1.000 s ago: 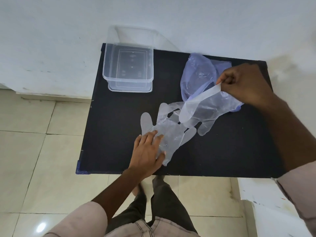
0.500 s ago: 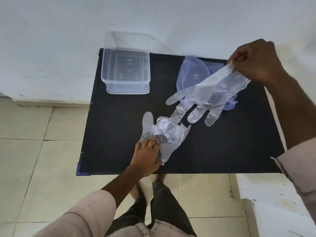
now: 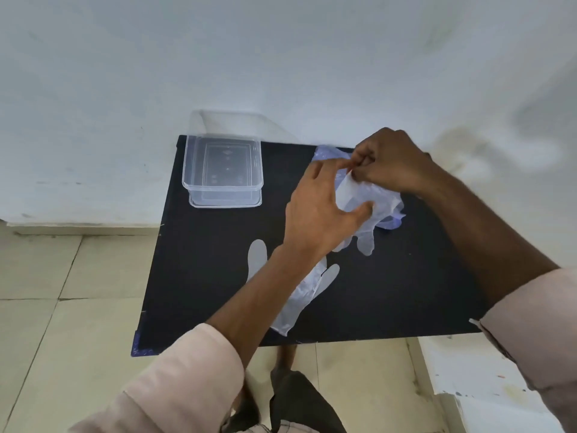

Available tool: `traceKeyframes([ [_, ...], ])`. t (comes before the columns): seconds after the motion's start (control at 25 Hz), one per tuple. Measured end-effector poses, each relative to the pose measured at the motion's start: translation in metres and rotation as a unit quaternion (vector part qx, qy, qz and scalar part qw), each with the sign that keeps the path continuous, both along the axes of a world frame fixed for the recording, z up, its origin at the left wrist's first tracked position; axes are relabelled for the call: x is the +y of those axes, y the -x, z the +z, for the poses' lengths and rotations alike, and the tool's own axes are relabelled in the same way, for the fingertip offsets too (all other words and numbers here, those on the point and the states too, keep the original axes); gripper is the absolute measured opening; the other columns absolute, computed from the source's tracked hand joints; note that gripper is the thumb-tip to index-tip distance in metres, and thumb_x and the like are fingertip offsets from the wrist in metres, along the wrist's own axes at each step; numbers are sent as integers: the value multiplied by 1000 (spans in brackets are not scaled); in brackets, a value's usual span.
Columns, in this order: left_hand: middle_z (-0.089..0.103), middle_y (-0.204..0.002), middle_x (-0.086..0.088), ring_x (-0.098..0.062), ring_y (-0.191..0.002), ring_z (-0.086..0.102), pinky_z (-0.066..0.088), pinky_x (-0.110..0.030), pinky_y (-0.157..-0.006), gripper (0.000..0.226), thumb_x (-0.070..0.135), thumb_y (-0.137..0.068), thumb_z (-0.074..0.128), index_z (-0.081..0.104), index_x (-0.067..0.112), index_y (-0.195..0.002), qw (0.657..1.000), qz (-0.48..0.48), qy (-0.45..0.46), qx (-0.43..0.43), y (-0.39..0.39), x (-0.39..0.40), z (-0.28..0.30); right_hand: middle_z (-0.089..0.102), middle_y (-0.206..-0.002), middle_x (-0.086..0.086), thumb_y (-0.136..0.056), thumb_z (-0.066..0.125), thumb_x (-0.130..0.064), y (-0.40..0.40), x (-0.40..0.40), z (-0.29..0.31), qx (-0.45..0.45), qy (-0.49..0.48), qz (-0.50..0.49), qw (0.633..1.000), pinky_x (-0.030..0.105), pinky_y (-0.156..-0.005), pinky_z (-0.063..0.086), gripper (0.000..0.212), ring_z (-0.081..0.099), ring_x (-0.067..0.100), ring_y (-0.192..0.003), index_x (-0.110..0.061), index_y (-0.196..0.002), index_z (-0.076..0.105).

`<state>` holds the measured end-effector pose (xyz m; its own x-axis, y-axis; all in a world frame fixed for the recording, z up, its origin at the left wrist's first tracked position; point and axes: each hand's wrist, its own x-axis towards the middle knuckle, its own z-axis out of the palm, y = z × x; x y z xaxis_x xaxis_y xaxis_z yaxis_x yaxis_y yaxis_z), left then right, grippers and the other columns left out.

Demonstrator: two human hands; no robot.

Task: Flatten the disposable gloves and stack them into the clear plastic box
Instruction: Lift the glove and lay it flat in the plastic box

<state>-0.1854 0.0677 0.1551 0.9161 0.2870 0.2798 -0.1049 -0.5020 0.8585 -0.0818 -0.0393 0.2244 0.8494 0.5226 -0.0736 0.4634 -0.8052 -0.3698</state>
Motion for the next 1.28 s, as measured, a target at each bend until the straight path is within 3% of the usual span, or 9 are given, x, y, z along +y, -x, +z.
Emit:
traceKeyframes([
  [0.12, 69, -111, -1, -12, -91, 62, 48, -23, -82, 46, 31, -72, 78, 64, 18, -114, 999, 28, 33, -2, -8, 1, 14, 64, -62, 6, -76, 67, -10, 6, 10, 12, -16, 18, 9, 1000, 16, -50, 38, 8, 55, 17, -60, -4, -71, 71],
  [0.24, 74, -97, 5, -7, -80, 66, 57, -26, -81, 23, 21, -78, 73, 72, 19, -102, 996, 50, 77, 20, -16, 11, 20, 65, -54, -14, -75, 70, -9, 10, 13, 25, -17, 5, 10, 1000, 12, -51, 40, 5, 58, 4, -56, -7, -72, 74],
  [0.36, 76, -81, 1, -14, -70, 70, 60, -34, -75, 10, 18, -85, 68, 77, 19, -82, 995, 27, 91, 36, -18, 26, 24, 56, -44, -23, -74, 71, -6, 15, 16, 33, -14, 7, 20, 1000, 3, -46, 36, 7, 55, -1, -53, -11, -70, 73],
  [0.52, 75, -87, -15, -32, -81, 73, 63, -43, -69, 11, 13, -88, 67, 75, 7, -83, 975, -43, 200, 83, -21, 50, 34, 64, -72, -12, -79, 74, -18, 17, 10, 41, -6, -3, 16, 1000, 15, -57, 39, 7, 60, 12, -70, -18, -85, 70],
  [0.6, 74, -90, -14, -27, -82, 72, 63, -39, -66, 10, 10, -88, 67, 74, 4, -87, 971, -55, 216, 91, -26, 63, 42, 67, -95, -8, -78, 77, -37, 18, -6, 39, 21, -109, -66, 992, 20, -63, 47, 32, 64, 11, -83, -21, -103, 66],
  [0.68, 73, -87, -14, -21, -76, 71, 61, -32, -59, 10, 8, -86, 69, 74, 1, -89, 965, -59, 238, 92, -30, 73, 50, 64, -112, -7, -71, 79, -50, 26, -22, 35, 70, -263, -152, 950, 26, -62, 54, 55, 65, 12, -94, -26, -116, 61],
  [0.8, 74, -84, -14, -15, -69, 71, 57, -26, -54, 11, 9, -84, 72, 75, 0, -90, 962, -73, 246, 98, -34, 83, 59, 64, -119, -7, -64, 87, -38, 41, -30, 16, 156, -360, -167, 904, 23, -58, 54, 66, 67, 12, -100, -27, -123, 58],
  [1.08, 73, -85, -14, -16, -72, 71, 56, -26, -54, 15, 12, -85, 71, 74, -1, -93, 959, -118, 231, 116, -31, 104, 72, 75, -84, 1, -79, 78, -17, 41, -4, -5, 165, -463, -193, 849, 24, -54, 52, 12, 68, 11, -79, -10, -89, 75],
  [1.28, 73, -98, -16, -27, -84, 69, 57, -26, -51, 12, 12, -87, 68, 76, 7, -95, 972, -133, 105, 160, -29, 126, 83, 73, -90, 13, -81, 75, -14, 33, 9, 6, 154, -473, -180, 849, 26, -58, 56, 19, 69, 17, -82, 1, -91, 71],
])
